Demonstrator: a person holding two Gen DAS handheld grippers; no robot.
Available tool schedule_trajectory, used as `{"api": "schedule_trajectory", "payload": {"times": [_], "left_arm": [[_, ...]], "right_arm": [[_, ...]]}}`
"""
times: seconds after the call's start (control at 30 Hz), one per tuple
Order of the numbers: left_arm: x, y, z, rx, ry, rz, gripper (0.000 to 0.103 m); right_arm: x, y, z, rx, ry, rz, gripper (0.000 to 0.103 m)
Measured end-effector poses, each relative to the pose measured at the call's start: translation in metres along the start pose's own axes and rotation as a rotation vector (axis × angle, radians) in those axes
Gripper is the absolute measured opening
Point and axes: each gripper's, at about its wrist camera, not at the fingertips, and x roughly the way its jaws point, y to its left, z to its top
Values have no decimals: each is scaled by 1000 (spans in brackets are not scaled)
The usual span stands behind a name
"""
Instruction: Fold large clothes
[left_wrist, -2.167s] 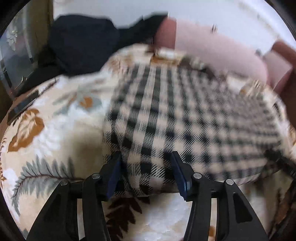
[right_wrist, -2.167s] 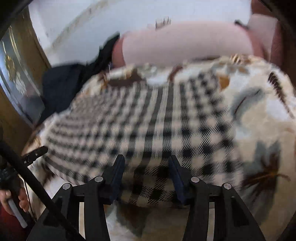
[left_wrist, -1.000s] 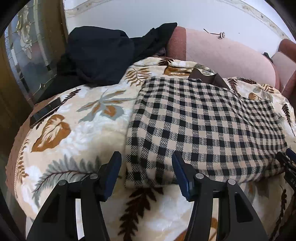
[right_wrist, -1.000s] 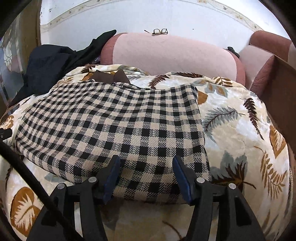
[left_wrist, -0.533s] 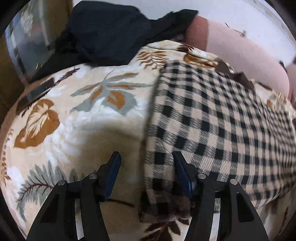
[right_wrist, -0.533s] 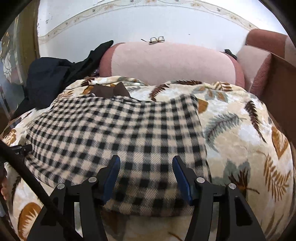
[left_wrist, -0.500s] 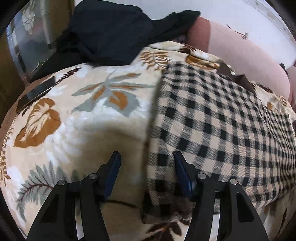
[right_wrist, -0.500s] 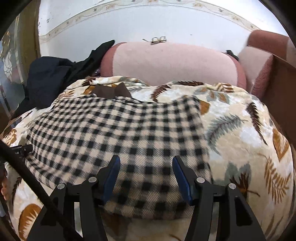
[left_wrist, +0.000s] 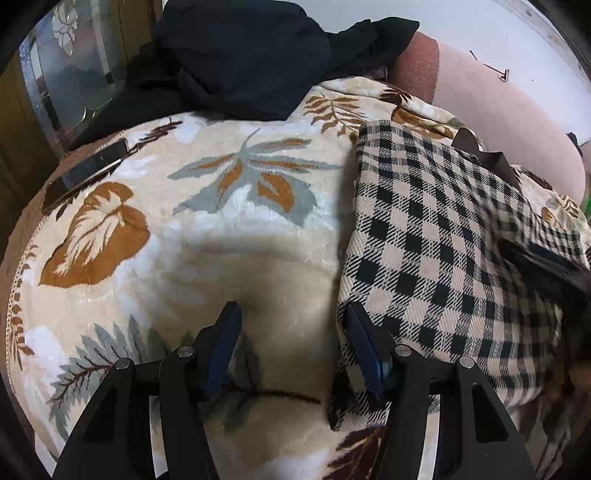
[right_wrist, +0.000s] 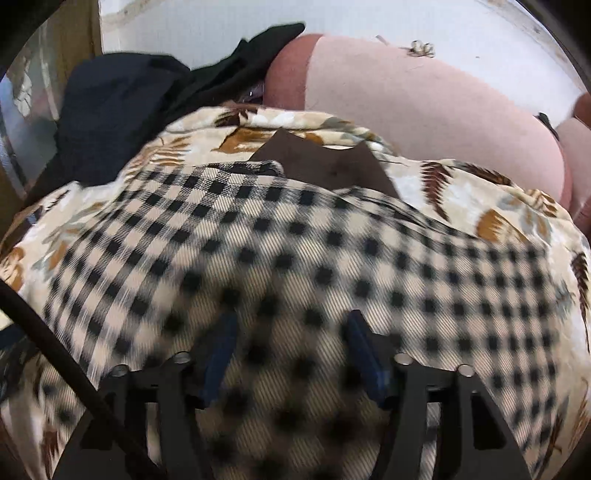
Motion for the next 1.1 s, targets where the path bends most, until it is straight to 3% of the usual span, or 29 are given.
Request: {"api": "schedule_trajectory", "payload": {"times": [0.1, 0.17, 0.23, 0.33, 0.4, 0.47, 0.6, 0.67, 0.73, 0.93, 1.1], "left_arm": [[1, 7, -1, -9, 24, 17, 59], [0, 12, -1, -22, 34, -2, 59], [-5, 16, -1, -40, 18, -10, 59], [-15, 22, 1, -63, -22, -15, 59], [-20, 24, 2, -75, -47, -6, 59], [-24, 24, 3, -77, -66, 3, 59], [-33, 19, 1, -41, -110, 43, 59], [-36, 18, 2, -32, -123, 45, 59], [-38, 18, 3, -33, -132, 34, 59], [-40, 14, 5, -35, -139, 21, 59], [-43, 8, 2, -18, -155, 24, 59]], "right_arm": [[27, 1, 21, 8, 73, -33, 88], [31, -5, 32, 31, 97, -36, 90], [16, -6, 43, 38, 53, -64, 85], [-18, 7, 44, 28, -62, 7, 75], [-25, 23, 39, 3, -62, 76, 58], [-22, 46, 33, -50, -40, 136, 56], [6, 80, 10, -138, 48, 131, 57], [5, 82, 5, -134, 37, 124, 58], [-4, 77, 8, -113, 54, 147, 58], [-61, 68, -19, -138, -26, 242, 64], [-83, 71, -54, -215, -52, 207, 66]]}}
